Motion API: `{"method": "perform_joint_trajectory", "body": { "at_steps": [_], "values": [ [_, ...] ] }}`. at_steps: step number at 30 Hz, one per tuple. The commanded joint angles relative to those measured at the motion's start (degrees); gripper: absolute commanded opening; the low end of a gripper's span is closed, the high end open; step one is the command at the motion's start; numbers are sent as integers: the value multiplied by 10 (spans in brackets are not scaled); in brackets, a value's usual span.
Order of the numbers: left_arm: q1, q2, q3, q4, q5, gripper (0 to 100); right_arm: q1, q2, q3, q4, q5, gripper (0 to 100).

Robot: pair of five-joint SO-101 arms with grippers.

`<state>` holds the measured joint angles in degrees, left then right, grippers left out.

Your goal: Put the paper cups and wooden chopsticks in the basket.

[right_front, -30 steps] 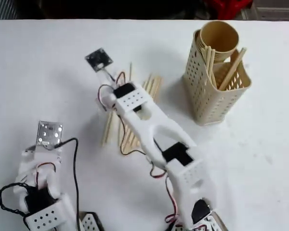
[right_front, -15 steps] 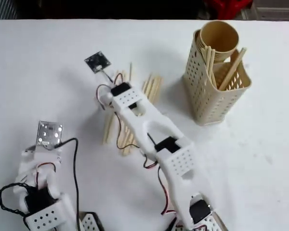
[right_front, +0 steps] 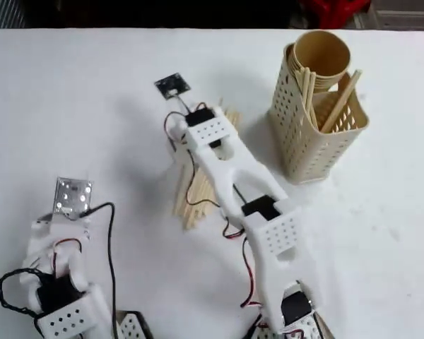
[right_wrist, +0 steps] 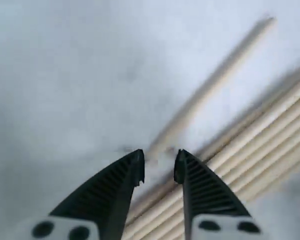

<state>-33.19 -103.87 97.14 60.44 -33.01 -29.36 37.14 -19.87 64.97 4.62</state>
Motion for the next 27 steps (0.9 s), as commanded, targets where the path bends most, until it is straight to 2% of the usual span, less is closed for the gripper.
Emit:
{"method": "perform_joint_trajectory", "body": {
  "at_steps": [1,12,15,19,24,27],
  "values": [
    [-4,-4,-2,2,-4,142,14,-82,-7,22,-6,112],
    [-4,-4,-2,2,-4,142,20,-307,-6,143,-7,112],
    [-4,-4,-2,2,-4,142,34,-356,37,150,-7,112],
    [-4,-4,-2,2,-4,142,45,-407,177,75,-7,112],
    [-4,-4,-2,2,-4,142,47,-429,370,-93,-8,112],
    [-4,-4,-2,2,-4,142,53,-426,441,-158,-41,112]
  ]
}}
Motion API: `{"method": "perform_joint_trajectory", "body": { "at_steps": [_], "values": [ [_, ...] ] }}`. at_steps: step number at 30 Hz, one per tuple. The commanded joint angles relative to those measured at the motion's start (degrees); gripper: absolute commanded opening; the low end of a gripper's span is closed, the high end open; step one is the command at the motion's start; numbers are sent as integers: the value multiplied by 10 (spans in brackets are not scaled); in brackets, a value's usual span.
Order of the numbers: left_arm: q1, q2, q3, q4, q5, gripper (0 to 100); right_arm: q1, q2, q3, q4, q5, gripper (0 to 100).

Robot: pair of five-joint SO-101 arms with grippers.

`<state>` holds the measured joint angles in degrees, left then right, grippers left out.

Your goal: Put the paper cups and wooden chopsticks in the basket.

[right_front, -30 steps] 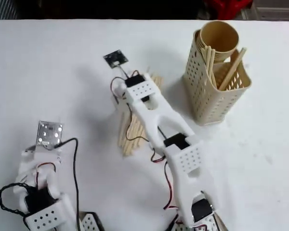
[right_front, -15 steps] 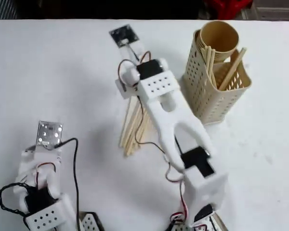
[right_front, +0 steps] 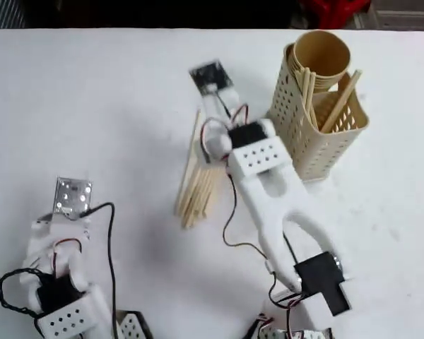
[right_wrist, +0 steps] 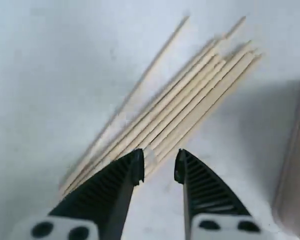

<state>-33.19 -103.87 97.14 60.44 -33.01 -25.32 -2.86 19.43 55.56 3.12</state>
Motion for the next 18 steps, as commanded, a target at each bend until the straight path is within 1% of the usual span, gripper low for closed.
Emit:
{"method": "perform_joint_trajectory", "body": {
  "at_steps": [1,6,12,18],
  "values": [
    [-4,-4,-2,2,-4,142,16,-22,63,-79,-34,112],
    [-4,-4,-2,2,-4,142,37,40,80,-106,-62,113],
    [-4,-4,-2,2,-4,142,41,118,42,-113,-64,115],
    [-4,-4,-2,2,-4,142,41,154,18,-113,-64,115]
  ]
}}
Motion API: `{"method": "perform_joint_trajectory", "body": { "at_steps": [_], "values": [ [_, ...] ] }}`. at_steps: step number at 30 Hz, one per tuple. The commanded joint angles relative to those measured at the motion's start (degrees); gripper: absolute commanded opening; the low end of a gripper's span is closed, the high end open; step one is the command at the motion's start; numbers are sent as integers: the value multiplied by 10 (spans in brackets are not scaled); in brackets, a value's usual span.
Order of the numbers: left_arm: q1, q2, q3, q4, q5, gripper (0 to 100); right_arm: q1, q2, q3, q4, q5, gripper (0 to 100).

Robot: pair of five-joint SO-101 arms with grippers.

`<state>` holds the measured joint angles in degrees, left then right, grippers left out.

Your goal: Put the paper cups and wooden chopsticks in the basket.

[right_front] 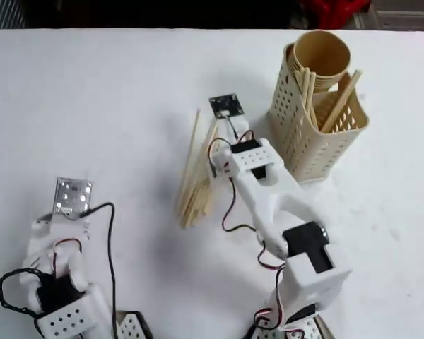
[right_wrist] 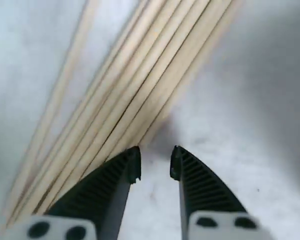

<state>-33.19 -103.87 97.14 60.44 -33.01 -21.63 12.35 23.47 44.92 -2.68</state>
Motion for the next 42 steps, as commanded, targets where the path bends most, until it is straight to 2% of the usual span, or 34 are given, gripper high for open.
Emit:
{"method": "perform_joint_trajectory", "body": {
  "at_steps": [1,22,27,36,42],
  "values": [
    [-4,-4,-2,2,-4,142,4,3,-24,-7,-6,115],
    [-4,-4,-2,2,-4,142,-62,-7,-31,-29,-2,113],
    [-4,-4,-2,2,-4,142,-52,-10,-30,-31,-6,113],
    [-4,-4,-2,2,-4,142,7,17,-30,-29,-8,112],
    [-4,-4,-2,2,-4,142,7,22,-28,-20,-8,93]
  ]
}}
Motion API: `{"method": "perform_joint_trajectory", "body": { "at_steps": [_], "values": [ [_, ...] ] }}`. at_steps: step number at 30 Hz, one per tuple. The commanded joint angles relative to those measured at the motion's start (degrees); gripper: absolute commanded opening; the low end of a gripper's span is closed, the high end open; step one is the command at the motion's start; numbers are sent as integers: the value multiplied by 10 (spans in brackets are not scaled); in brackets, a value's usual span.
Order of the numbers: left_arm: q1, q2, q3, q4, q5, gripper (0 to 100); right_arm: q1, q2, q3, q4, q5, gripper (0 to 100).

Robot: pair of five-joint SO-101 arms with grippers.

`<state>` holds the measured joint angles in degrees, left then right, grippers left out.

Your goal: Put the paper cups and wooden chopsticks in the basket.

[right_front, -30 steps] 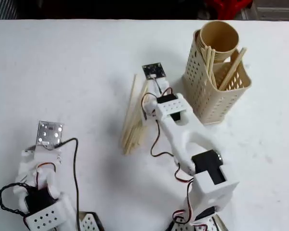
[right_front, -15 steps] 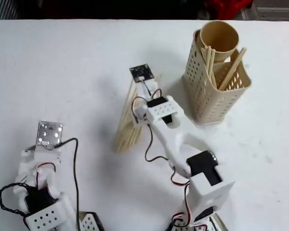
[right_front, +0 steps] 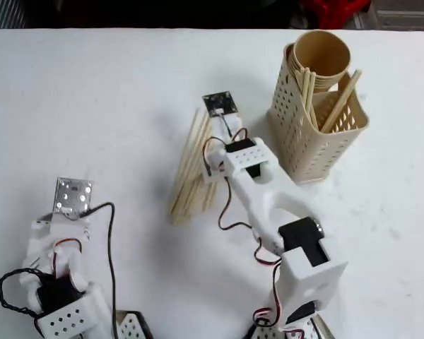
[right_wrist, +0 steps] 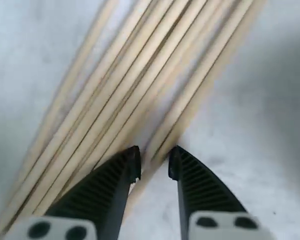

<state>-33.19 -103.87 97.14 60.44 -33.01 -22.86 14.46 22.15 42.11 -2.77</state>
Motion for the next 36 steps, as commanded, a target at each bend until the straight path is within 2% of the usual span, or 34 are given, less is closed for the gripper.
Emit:
{"method": "perform_joint_trajectory", "body": {
  "at_steps": [1,3,15,24,27,30,36],
  "values": [
    [-4,-4,-2,2,-4,142,18,1,-15,14,-5,72],
    [-4,-4,-2,2,-4,142,17,1,-15,19,-4,16],
    [-4,-4,-2,2,-3,142,20,-4,-18,90,17,19],
    [-4,-4,-2,2,-3,142,22,3,-39,109,30,148],
    [-4,-4,-2,2,-3,142,19,3,-39,108,31,103],
    [-4,-4,-2,2,-3,142,18,2,-38,108,31,7],
    [-4,-4,-2,2,-3,142,16,-43,-33,131,31,17]
  ]
}}
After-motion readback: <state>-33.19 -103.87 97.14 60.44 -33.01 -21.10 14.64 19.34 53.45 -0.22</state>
